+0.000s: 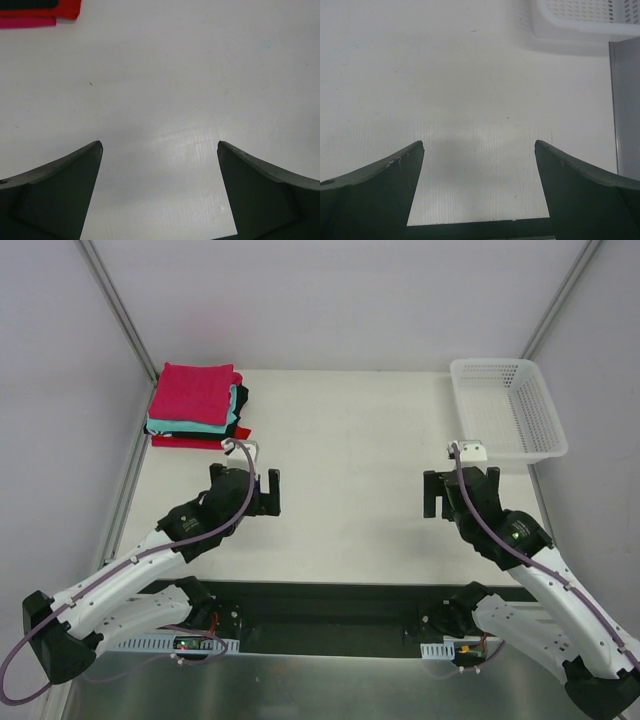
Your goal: Fold and stack the t-shirts
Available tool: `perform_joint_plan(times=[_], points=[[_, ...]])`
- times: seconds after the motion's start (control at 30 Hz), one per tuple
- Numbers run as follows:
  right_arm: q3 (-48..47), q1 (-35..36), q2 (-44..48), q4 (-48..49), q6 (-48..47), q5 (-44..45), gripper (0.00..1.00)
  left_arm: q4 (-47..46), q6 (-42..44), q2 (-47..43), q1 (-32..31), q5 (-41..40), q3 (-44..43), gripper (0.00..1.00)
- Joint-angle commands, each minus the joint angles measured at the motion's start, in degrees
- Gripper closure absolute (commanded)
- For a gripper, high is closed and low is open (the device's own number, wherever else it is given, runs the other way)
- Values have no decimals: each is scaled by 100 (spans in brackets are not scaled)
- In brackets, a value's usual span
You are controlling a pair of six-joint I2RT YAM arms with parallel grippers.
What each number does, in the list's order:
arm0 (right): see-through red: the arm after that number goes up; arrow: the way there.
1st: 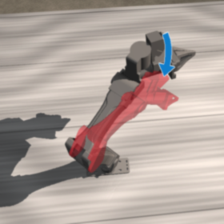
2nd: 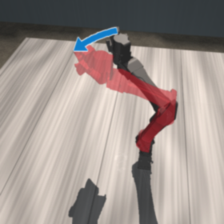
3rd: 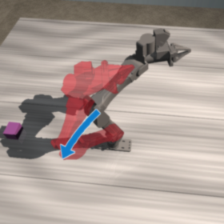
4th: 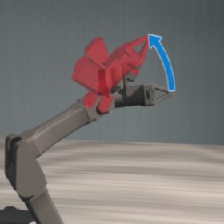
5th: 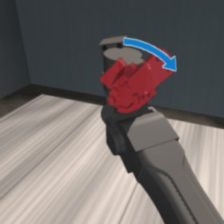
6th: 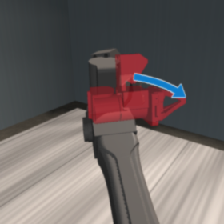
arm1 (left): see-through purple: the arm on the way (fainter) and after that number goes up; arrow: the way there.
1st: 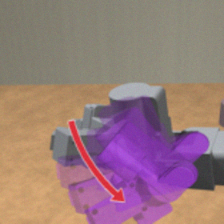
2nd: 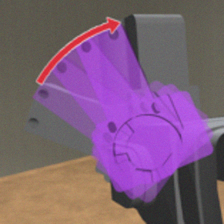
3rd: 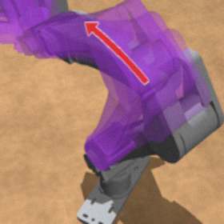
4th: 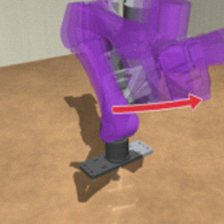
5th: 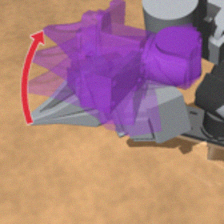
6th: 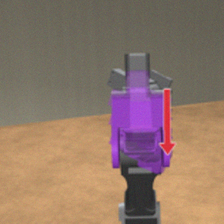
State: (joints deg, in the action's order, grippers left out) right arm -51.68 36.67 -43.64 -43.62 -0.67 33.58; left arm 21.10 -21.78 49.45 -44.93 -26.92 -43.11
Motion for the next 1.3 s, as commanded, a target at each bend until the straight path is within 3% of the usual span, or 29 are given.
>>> perform_joint_plan(times=[0.0,0.53,1.27], points=[[-26,-10,206,284,49,78,4,-212,156,-225,19,117,136,1],[106,-10,180,319,216,253,4,-221,455,-928,28,-121,374,1],[396,-19,268,776,-74,755,4,-379,446,-524,28,-138,471,1]])
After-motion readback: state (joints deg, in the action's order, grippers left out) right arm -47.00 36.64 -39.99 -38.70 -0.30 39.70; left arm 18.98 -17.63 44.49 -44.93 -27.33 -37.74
